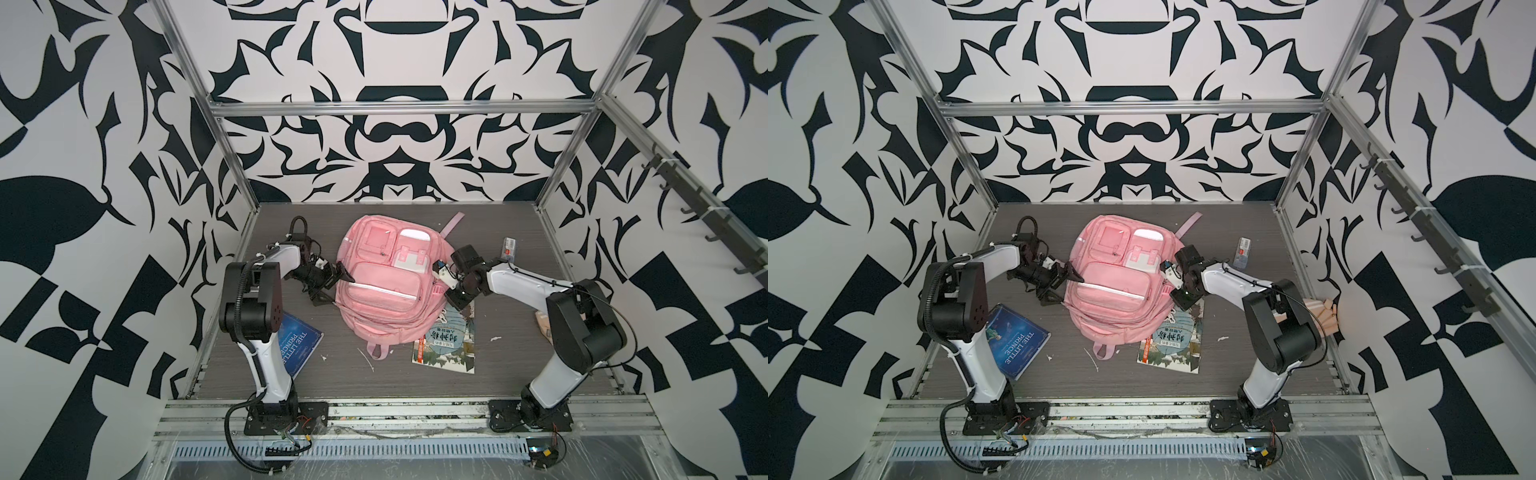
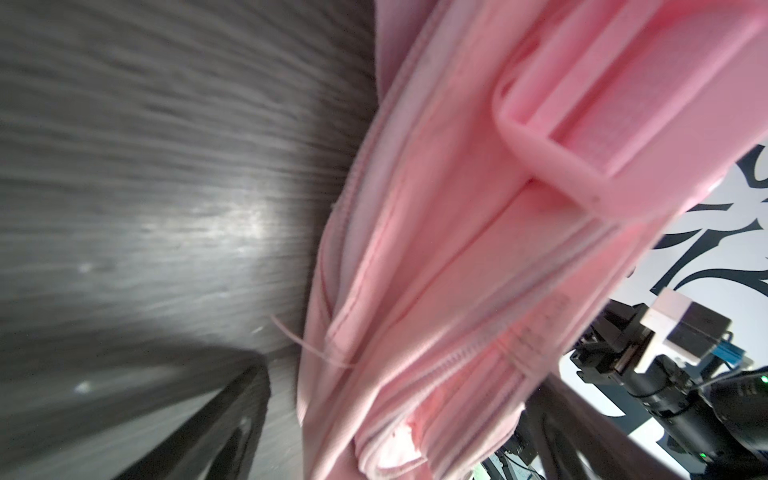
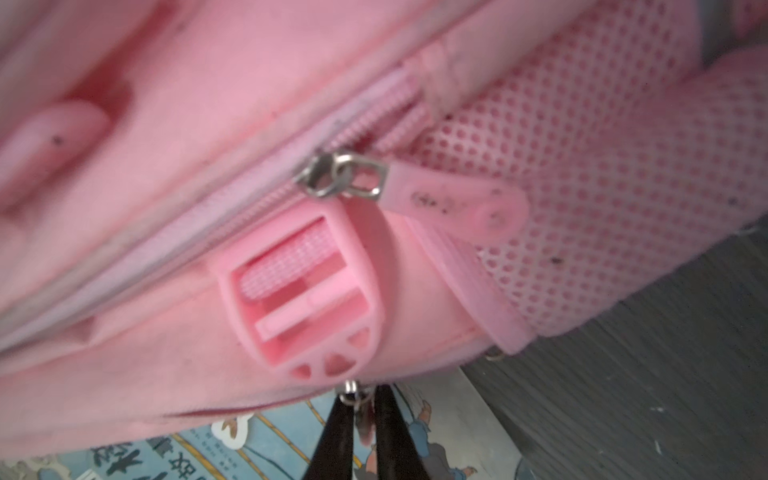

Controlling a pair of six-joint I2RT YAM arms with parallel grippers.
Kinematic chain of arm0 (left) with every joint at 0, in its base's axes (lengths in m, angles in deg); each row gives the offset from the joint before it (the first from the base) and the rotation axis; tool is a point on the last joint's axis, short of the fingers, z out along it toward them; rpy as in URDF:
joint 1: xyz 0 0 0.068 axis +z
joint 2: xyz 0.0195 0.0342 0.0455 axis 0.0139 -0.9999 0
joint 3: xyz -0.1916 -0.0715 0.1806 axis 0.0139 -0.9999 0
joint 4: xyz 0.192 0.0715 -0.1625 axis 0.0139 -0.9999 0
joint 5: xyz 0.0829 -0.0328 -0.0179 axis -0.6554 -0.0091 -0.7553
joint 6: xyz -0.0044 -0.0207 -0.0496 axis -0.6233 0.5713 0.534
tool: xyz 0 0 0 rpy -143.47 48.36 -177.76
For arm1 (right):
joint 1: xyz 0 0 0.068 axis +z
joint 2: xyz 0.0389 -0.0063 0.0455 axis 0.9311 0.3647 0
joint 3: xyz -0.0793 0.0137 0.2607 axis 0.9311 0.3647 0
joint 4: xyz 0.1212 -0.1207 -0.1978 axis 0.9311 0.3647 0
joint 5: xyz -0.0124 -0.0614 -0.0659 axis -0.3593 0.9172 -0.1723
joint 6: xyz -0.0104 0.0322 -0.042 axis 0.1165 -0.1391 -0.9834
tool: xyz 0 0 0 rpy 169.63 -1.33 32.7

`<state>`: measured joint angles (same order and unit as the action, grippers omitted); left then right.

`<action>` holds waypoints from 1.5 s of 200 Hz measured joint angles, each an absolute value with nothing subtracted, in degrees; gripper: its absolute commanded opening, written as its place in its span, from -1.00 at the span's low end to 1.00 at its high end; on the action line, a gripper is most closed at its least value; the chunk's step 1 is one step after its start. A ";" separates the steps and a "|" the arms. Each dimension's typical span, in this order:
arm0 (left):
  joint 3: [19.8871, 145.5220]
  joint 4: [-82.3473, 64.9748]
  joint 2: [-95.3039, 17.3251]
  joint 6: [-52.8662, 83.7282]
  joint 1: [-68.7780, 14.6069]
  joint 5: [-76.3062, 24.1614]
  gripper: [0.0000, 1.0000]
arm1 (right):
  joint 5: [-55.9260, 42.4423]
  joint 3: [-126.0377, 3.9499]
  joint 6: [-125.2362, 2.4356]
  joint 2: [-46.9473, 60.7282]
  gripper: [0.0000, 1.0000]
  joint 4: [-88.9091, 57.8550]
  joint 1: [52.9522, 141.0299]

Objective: Pack the student bag

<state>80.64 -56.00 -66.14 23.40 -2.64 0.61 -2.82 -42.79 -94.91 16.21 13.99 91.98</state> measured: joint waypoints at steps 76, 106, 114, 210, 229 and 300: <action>80.66 -56.81 -63.65 22.07 2.71 1.07 0.99 | -1.99 -41.83 -94.89 16.67 -0.47 11.87 91.96; 80.46 -56.83 -63.04 21.70 3.48 1.31 0.99 | -2.19 -41.11 -94.89 16.84 -0.50 11.02 91.96; 80.31 -56.85 -62.71 21.68 3.67 1.48 0.99 | -2.23 -41.11 -94.89 17.13 -0.53 10.86 91.96; 77.84 -56.57 -60.87 21.00 4.00 -0.26 0.98 | -1.97 -40.52 -94.00 16.47 -1.00 10.08 90.54; 74.95 -56.32 -60.46 20.98 3.17 -0.61 0.98 | -1.07 -40.52 -94.00 14.37 -1.00 10.82 90.48; 62.10 -47.45 -53.05 34.00 -16.08 -0.09 0.96 | 2.99 -40.57 -91.98 7.29 -1.00 16.37 90.50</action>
<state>62.10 -47.45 -53.05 34.00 -16.08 -0.09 2.99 -40.57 -91.98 7.29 16.37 90.50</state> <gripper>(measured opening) 0.993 0.080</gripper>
